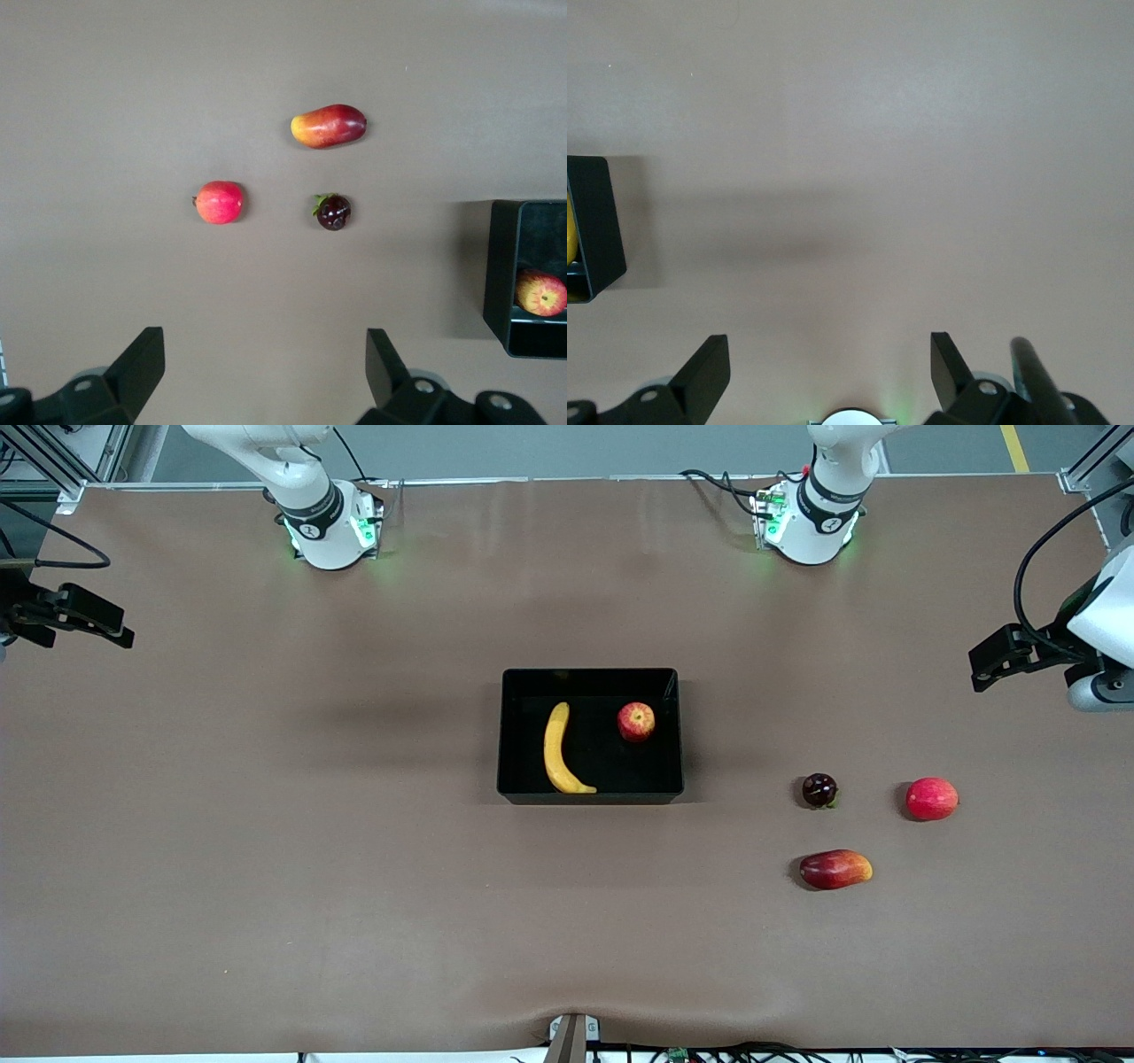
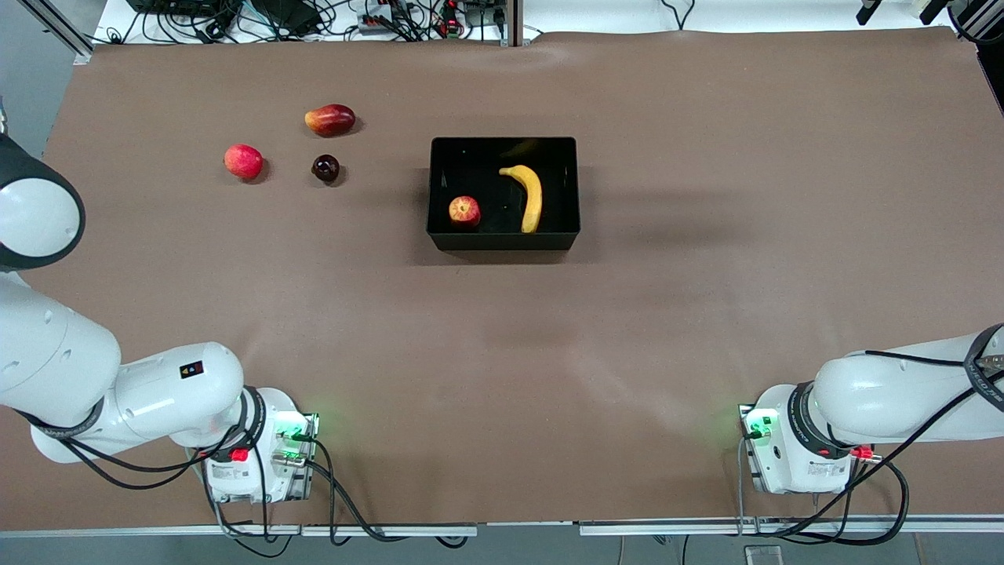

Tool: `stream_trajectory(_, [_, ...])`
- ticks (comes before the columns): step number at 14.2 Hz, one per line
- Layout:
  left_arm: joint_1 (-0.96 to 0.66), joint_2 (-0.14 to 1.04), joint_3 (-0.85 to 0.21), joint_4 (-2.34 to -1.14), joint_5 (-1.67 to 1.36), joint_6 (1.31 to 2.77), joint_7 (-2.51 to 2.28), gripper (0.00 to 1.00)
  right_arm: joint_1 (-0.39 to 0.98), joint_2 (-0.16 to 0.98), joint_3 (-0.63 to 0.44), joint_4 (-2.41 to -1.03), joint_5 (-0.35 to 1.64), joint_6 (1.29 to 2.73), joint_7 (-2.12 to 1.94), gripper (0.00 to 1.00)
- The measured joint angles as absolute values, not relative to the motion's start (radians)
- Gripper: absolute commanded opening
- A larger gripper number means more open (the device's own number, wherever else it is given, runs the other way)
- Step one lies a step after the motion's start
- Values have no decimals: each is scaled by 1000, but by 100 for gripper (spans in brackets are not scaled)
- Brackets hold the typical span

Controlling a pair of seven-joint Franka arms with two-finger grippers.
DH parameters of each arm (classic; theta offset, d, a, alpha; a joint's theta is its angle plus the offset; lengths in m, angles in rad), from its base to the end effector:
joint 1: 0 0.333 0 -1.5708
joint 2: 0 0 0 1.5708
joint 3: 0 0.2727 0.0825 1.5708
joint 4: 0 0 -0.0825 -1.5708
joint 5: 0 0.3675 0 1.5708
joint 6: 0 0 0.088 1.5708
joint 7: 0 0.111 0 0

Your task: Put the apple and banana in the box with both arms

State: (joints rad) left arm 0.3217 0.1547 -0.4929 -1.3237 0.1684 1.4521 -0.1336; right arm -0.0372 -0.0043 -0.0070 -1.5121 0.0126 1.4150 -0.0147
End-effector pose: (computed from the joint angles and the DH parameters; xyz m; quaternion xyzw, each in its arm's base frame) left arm 0.5608 -0.0536 0.6023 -0.9989 0.0068 -0.0027 0.0473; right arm 0.5198 -0.0214 0.5929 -0.9988 0.0140 0.0462 0.0076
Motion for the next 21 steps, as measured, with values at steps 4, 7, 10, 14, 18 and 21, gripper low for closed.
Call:
stream_trajectory(4, [169,50,-276,-1435,74,1487,-124,100,-37,-4,-7,-1513,13,1408,-15,100])
stream_trajectory(7, [76,-31,-176,-1529,68,1511,-122,100,-38,-4,-9,-1514,13,1403,-15,100])
stream_trajectory(10, [1,-79,-98,-1584,57,1516,-122,100,-38,-4,-9,-1514,13,1403,-15,100])
stream_trajectory(14, [-22,-140,-87,-1631,38,1518,-122,100,-38,-4,-9,-1514,13,1403,-15,100])
stream_trajectory(18, [-31,-157,-87,-1639,38,1521,-119,100,-38,-4,-9,-1514,13,1403,-15,100])
stream_trajectory(21, [-31,-149,-87,-1639,38,1526,-113,100,-38,-4,-8,-1514,13,1403,-15,100])
